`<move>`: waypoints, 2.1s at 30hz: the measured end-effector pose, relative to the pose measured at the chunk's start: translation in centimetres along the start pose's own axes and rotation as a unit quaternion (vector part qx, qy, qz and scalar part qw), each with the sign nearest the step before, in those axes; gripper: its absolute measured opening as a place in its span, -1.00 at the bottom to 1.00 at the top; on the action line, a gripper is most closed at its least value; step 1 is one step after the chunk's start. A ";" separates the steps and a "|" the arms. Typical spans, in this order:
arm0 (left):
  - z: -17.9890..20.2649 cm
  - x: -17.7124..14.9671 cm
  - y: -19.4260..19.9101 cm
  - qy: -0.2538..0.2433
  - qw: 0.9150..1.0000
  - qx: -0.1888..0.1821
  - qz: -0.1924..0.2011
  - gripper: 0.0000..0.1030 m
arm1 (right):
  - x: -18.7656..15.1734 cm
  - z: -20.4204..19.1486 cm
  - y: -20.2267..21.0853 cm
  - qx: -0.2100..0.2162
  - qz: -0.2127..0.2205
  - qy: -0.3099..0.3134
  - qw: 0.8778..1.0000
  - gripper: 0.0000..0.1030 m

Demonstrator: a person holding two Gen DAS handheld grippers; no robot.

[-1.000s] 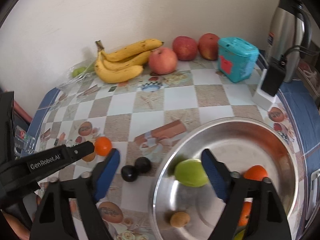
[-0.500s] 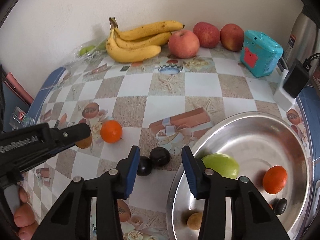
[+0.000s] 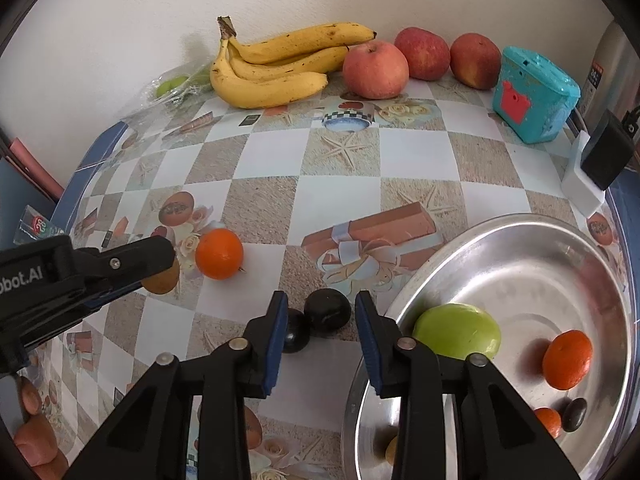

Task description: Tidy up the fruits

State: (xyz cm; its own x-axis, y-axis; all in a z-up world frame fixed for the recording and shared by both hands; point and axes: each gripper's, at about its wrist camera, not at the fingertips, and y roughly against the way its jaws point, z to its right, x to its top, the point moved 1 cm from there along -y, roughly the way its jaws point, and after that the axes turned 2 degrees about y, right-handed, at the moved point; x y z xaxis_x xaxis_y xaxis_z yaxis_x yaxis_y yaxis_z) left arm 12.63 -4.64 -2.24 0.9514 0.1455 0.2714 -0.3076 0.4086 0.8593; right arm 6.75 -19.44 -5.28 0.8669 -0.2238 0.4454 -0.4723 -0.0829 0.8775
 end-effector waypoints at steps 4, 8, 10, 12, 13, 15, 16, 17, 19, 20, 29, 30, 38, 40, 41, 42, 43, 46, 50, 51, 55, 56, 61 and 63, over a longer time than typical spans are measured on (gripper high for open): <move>0.0 0.0 0.0 -0.001 1.000 0.000 0.001 -0.46 | 0.1 -0.1 -0.3 -0.009 0.001 -0.002 1.000 -0.35; 0.0 0.0 -0.1 -0.001 1.000 0.000 -0.001 -0.47 | 0.2 -0.4 -0.5 -0.019 0.003 0.006 1.000 -0.35; 0.0 0.0 -0.2 -0.002 1.000 0.000 -0.001 -0.47 | 0.2 -0.4 -0.5 -0.023 0.004 0.008 1.000 -0.35; 0.0 -0.1 -0.2 -0.002 1.000 0.000 -0.001 -0.47 | 0.2 -0.5 -0.5 -0.028 0.004 0.012 1.000 -0.35; 0.0 -0.1 -0.2 -0.002 1.000 0.001 -0.001 -0.47 | 0.1 -0.6 -0.6 -0.030 0.005 0.013 0.999 -0.35; 0.0 -0.1 -0.2 -0.002 1.000 0.001 -0.001 -0.47 | 0.2 -0.7 -0.6 -0.036 0.005 0.016 0.999 -0.35; 0.0 -0.1 -0.2 -0.001 1.000 0.001 -0.001 -0.47 | 0.2 -0.7 -0.7 -0.037 0.005 0.017 0.999 -0.35; 0.1 -0.1 -0.2 -0.001 1.000 0.001 -0.001 -0.47 | 0.2 -0.8 -0.7 -0.039 0.004 0.019 0.999 -0.35; 0.1 -0.1 -0.2 -0.002 1.000 0.000 -0.002 -0.47 | 0.2 -0.9 -0.8 -0.041 0.004 0.022 0.999 -0.37; 0.1 -0.1 -0.2 -0.002 1.000 0.000 -0.002 -0.47 | 0.2 -0.9 -0.8 -0.042 0.003 0.022 0.999 -0.40; 0.1 0.0 -0.1 -0.002 1.000 0.000 -0.002 -0.47 | 0.1 -0.9 -1.0 -0.045 0.002 0.021 0.999 -0.55; 0.1 0.0 -0.1 -0.003 1.000 0.000 -0.002 -0.47 | 0.1 -0.9 -1.0 -0.046 0.002 0.022 0.999 -0.55; 0.1 0.0 -0.1 -0.001 1.000 0.000 -0.002 -0.47 | 0.1 -1.0 -1.0 -0.047 0.003 0.025 0.999 -0.57; 0.1 0.0 -0.1 -0.001 1.000 0.000 -0.002 -0.47 | 0.1 -1.0 -1.0 -0.047 0.003 0.025 0.999 -0.58; 0.1 0.1 -0.1 -0.001 1.000 0.000 -0.001 -0.47 | 0.1 -1.0 -1.0 -0.047 0.003 0.025 0.999 -0.58; 0.1 0.1 -0.1 -0.001 1.000 0.000 -0.001 -0.47 | 0.1 -0.9 -1.0 -0.047 0.003 0.025 0.999 -0.58; 0.1 0.1 -0.1 -0.001 1.000 0.000 -0.001 -0.47 | 0.1 -0.9 -1.0 -0.047 0.003 0.024 0.999 -0.58; 0.0 0.0 -0.1 -0.001 1.000 0.000 0.000 -0.47 | 0.1 -0.8 -0.9 -0.043 0.003 0.021 0.999 -0.58; 0.0 0.1 -0.1 -0.002 1.000 -0.003 0.001 -0.47 | 0.1 -0.6 -0.6 -0.037 0.006 0.013 0.999 -0.58; 0.0 0.1 0.0 -0.002 1.000 -0.003 0.002 -0.47 | 0.2 -0.5 -0.5 -0.035 0.007 0.011 0.999 -0.58; 0.1 0.1 0.3 -0.003 1.000 -0.004 0.005 -0.47 | 0.5 -0.6 0.2 -0.022 0.018 0.006 1.000 -0.58; 0.1 0.2 0.4 -0.004 1.000 -0.004 0.007 -0.47 | 0.6 -0.7 0.4 -0.020 0.021 0.006 1.000 -0.58; 0.1 0.3 1.0 -0.002 1.000 -0.005 0.014 -0.47 | 1.0 -1.0 1.7 -0.013 0.034 0.008 0.999 -0.58; 0.2 0.3 1.1 -0.003 1.000 -0.006 0.016 -0.46 | 1.1 -1.1 2.1 -0.011 0.039 0.009 0.999 -0.58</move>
State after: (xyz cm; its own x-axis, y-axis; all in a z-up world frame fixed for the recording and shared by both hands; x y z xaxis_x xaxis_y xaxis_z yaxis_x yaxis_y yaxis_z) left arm 12.60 -4.34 -1.06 0.9410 0.1532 0.3019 -0.3385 0.4138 0.8451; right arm 6.88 -18.84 -2.72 0.8307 -0.2117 0.5148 -0.5346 -0.0453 0.8439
